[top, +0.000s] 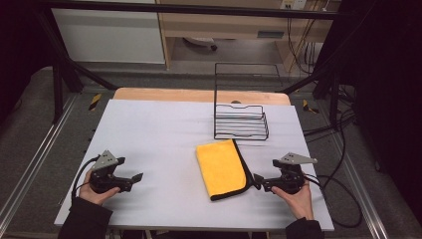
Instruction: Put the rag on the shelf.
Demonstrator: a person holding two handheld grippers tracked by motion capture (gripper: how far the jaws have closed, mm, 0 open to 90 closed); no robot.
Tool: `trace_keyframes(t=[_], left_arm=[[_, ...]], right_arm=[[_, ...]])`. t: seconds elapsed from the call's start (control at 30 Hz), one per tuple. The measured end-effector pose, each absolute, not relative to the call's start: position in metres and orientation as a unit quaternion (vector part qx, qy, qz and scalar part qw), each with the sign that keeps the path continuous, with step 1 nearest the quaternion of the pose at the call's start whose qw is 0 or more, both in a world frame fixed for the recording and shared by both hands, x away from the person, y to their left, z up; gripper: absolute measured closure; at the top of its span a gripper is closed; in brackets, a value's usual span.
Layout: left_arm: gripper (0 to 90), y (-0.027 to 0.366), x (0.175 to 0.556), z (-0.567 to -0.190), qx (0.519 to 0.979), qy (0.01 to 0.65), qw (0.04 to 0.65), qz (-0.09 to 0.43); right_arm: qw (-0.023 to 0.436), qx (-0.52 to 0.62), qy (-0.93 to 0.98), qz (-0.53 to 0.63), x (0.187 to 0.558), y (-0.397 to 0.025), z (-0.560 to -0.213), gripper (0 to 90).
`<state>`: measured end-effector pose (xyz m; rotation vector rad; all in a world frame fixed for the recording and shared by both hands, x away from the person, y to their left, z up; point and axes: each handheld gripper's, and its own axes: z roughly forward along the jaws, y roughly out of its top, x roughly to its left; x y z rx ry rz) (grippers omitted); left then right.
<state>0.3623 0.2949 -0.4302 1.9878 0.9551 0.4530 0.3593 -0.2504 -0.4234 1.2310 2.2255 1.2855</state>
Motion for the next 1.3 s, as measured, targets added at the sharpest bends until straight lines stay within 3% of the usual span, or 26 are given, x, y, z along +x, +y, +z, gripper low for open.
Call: trace_keyframes(t=[0.8,1.3], left_arm=[[6.3,0.296,0.362,-0.431,0.794,0.389,0.425,0.192],[6.9,0.296,0.362,-0.431,0.797,0.389,0.421,0.192]], right_arm=[[0.12,0.379,0.816,0.419,0.35,-0.16,-0.424,6.9],[0.101,0.331,0.851,0.395,0.335,-0.111,-0.437,26.6]])
